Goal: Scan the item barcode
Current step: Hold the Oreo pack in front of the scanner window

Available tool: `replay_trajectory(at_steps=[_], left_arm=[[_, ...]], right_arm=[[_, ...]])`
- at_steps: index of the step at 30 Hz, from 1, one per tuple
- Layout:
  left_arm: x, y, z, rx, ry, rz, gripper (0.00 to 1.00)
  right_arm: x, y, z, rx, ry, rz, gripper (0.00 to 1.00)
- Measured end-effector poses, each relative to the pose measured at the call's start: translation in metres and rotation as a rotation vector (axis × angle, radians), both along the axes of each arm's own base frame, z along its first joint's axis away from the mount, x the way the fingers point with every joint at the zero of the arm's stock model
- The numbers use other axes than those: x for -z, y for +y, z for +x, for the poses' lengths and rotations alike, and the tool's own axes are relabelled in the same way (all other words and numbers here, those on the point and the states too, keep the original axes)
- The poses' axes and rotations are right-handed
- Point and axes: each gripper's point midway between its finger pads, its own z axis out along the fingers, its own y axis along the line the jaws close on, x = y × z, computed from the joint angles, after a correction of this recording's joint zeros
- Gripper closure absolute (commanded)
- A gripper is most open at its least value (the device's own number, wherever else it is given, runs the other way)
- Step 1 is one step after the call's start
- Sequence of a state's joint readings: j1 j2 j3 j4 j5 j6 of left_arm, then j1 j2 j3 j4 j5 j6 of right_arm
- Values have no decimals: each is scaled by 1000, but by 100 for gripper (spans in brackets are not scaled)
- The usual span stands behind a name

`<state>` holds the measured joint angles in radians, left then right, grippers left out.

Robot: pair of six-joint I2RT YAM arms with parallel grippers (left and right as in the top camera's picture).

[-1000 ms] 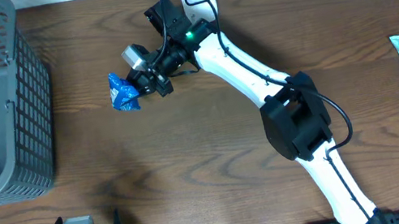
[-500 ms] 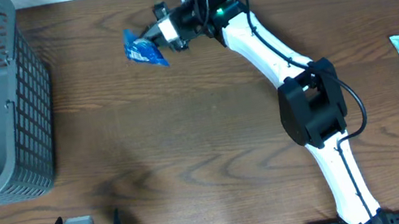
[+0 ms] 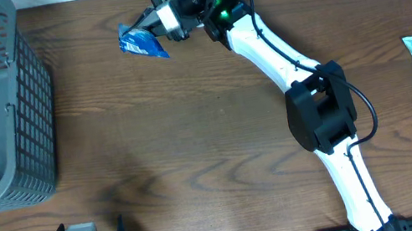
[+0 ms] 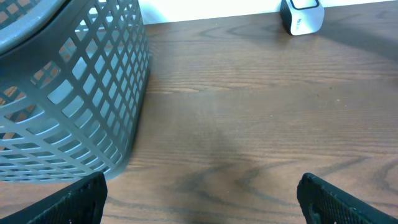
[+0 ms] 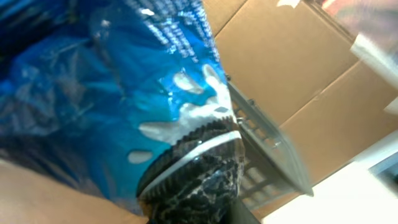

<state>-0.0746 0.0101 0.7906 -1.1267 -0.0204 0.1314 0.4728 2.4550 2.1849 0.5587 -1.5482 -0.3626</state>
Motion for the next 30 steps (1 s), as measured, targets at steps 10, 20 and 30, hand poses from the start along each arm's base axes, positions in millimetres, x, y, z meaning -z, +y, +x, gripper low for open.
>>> replay_trajectory(at_steps=[10,20,30], left_arm=[[0,0,0,0,1,0,2],[0,0,0,0,0,0,2],[0,0,0,0,0,0,2]], right_arm=[[20,9,-3,-14,869,-433,99],[184,-9,44,904,1682,-828,99],[218,-51,96,1453,1496,-712,99]])
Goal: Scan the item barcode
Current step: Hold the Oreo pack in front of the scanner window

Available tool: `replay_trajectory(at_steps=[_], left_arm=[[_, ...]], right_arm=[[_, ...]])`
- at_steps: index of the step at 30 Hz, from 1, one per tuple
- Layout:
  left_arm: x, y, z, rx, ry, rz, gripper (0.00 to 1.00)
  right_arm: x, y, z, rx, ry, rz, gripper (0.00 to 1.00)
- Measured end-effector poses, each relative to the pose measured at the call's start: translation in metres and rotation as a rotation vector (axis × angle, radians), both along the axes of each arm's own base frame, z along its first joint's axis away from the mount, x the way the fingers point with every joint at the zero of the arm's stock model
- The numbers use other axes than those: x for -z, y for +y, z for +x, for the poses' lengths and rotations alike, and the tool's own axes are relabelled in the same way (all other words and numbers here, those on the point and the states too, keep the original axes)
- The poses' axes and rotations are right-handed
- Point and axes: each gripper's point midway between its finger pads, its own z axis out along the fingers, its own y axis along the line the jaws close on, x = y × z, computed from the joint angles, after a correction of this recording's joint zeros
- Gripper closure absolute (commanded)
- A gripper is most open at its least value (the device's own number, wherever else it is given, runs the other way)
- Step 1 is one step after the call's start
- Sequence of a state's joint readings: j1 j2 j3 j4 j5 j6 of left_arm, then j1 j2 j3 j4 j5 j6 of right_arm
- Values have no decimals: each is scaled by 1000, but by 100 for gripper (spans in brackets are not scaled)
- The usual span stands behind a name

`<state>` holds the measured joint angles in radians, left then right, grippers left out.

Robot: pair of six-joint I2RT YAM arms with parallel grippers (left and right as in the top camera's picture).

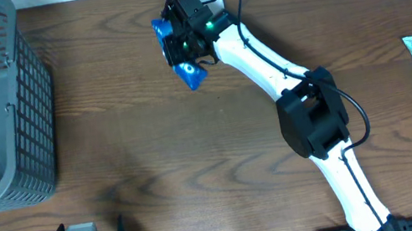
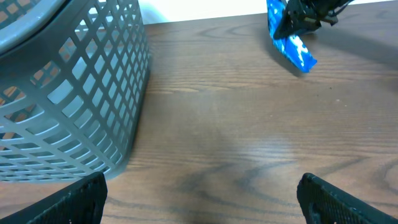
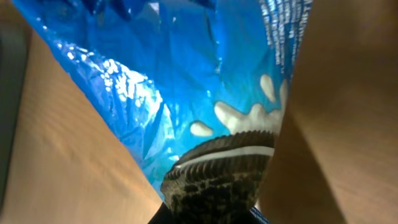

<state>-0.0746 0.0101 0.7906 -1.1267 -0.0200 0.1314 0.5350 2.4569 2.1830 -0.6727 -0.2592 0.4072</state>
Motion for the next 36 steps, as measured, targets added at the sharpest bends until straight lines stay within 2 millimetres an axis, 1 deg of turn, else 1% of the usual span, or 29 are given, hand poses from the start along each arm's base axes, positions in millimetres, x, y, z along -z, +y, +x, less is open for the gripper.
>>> replay_trajectory(at_steps=[1,3,7,11,14,17,19,22,24,28,31,36], left_arm=[[0,0,0,0,0,0,2],[0,0,0,0,0,0,2],[0,0,0,0,0,0,2],[0,0,0,0,0,0,2],[0,0,0,0,0,0,2],[0,0,0,0,0,0,2],[0,0,0,0,0,0,2],[0,0,0,0,0,0,2],[0,0,0,0,0,0,2],[0,0,0,0,0,0,2],[0,0,0,0,0,0,2],[0,0,0,0,0,0,2]], right_arm=[[-2,-2,6,25,-17,3,99],[-12,-5,25,102,-63,38,99],[-30,-23,60,310,-108,129,99],[-56,-39,98,545,-153,305,99],[-67,-43,116,689,-139,465,99],[-64,-39,128,773,-111,591,98],[-46,-35,133,830,-71,649,98],[-12,-37,132,914,-22,634,98],[-3,-40,132,953,-13,633,98],[-5,-44,134,1018,1,673,98],[-3,-49,135,1067,38,704,98],[-2,-49,134,1106,74,736,99]])
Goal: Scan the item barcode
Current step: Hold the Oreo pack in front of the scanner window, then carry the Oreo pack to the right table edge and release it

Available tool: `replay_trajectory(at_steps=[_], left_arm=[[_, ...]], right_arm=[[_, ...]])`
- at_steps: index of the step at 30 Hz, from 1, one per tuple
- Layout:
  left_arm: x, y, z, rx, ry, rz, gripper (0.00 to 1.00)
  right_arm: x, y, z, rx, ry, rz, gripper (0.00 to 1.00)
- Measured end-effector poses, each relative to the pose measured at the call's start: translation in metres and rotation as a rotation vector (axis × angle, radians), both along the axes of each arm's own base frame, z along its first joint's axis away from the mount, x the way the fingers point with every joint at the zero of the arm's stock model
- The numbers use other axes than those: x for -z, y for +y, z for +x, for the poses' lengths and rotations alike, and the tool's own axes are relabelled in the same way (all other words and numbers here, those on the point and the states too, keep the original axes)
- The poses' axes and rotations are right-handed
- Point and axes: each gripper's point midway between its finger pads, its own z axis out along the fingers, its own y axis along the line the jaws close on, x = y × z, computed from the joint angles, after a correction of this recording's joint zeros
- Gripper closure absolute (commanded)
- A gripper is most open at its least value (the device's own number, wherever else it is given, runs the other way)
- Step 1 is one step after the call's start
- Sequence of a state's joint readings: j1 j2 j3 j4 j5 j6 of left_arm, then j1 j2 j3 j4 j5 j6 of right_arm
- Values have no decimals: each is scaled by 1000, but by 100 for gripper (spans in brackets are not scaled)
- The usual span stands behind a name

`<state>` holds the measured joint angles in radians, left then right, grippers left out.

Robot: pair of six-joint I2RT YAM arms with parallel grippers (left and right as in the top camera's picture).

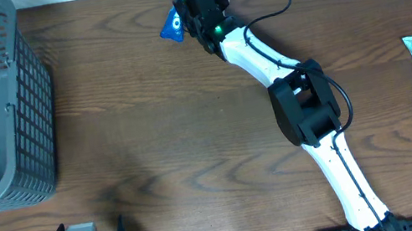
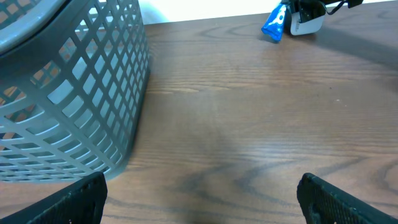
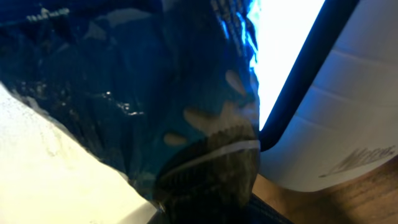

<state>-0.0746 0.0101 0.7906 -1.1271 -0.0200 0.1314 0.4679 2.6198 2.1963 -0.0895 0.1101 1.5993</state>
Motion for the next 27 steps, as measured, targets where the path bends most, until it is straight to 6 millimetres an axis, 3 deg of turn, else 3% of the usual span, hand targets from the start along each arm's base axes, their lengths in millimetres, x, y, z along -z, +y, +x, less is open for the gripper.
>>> replay_trajectory(at_steps=[7,13,21,27], left_arm=[[0,0,0,0,0,0,2],[0,0,0,0,0,0,2],[0,0,0,0,0,0,2],[0,0,0,0,0,0,2]], right_arm=[[2,-1,-3,-9,36,-10,98],[8,-7,-23,-38,183,-78,99],[-22,-15,-24,-66,183,-151,99],[-2,-31,-53,-114,325,-285,98]])
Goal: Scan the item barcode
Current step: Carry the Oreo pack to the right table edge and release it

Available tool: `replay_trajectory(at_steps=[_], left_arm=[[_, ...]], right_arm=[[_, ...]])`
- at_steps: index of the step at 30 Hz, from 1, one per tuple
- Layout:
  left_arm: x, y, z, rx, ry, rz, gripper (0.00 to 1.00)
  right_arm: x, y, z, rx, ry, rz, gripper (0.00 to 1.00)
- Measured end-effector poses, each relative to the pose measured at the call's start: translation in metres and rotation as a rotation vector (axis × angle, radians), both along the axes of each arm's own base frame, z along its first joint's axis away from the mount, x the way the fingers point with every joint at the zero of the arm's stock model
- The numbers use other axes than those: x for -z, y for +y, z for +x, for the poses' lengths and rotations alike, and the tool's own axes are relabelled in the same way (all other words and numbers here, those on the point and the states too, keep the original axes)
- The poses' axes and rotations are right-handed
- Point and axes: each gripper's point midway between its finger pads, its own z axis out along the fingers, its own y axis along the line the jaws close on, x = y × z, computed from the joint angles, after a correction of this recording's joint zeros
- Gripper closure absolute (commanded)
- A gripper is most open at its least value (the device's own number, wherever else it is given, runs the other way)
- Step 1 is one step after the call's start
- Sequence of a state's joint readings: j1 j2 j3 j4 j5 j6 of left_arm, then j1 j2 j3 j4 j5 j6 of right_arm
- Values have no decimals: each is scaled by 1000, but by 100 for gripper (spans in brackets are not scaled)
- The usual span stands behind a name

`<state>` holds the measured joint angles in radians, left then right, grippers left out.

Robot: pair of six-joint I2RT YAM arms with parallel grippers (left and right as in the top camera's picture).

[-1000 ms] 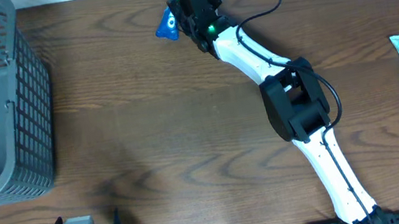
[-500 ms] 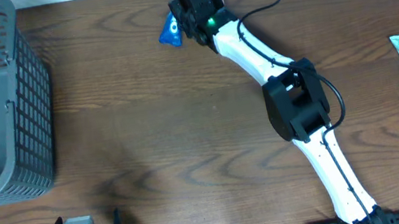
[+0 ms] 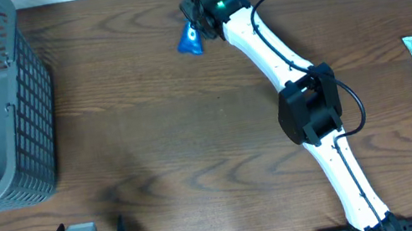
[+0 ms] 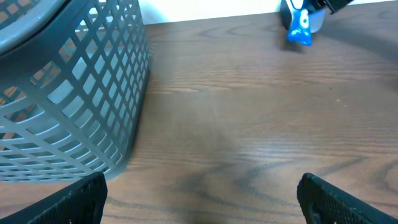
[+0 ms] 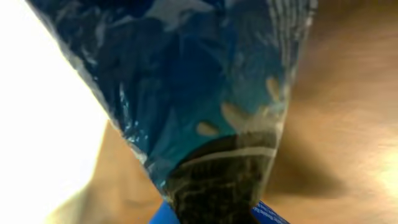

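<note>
A blue cookie packet [image 3: 189,41] hangs from my right gripper [image 3: 195,20], which is shut on its upper end at the table's far edge. The packet [image 5: 205,106] fills the right wrist view, cookie picture lowest, and hides the fingers. From the left wrist the packet [image 4: 300,29] hangs just in front of the white barcode scanner [image 4: 316,22], which is mostly covered. In the overhead view the arm hides the scanner. At the near left edge my left gripper [image 4: 202,205] rests open with nothing between its fingers.
A grey mesh basket [image 3: 26,105] stands at the left. At the right edge lie a green-and-white packet, a green bottle and a small orange box. The right arm [image 3: 306,106] crosses the table's middle right.
The packet was at the scanner's left side; now it hangs slightly nearer and to the right, in front of the scanner. The right wrist has turned. The left arm has not moved.
First the right gripper held the packet well left of the scanner. Then the packet was near the scanner, on the side toward me. After that it was up against the scanner's left side, and now it hangs in front of it. The left gripper stayed open throughout.
</note>
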<state>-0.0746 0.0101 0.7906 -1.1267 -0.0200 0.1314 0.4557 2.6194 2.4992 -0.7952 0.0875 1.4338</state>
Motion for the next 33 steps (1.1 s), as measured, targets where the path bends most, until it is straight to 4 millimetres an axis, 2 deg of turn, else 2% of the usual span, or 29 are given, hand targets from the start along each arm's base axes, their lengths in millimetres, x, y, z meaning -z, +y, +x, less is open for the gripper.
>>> replay_trajectory(at_steps=[4,5,8,13,15,23,30,33], left_arm=[[0,0,0,0,0,0,2],[0,0,0,0,0,0,2],[0,0,0,0,0,0,2],[0,0,0,0,0,0,2],[0,0,0,0,0,0,2],[0,0,0,0,0,0,2],[0,0,0,0,0,0,2],[0,0,0,0,0,0,2]], right_arm=[[17,-27,-37,-84,166,-159,99],[21,-43,-54,-117,245,-217,99],[23,-73,-72,-161,343,-288,99],[12,-158,-102,-216,531,-411,99],[4,-206,-114,-232,609,-475,99],[-9,-326,-124,-293,722,-667,99],[-16,-446,-135,-152,765,-725,98],[-17,-492,-149,-76,785,-717,84]])
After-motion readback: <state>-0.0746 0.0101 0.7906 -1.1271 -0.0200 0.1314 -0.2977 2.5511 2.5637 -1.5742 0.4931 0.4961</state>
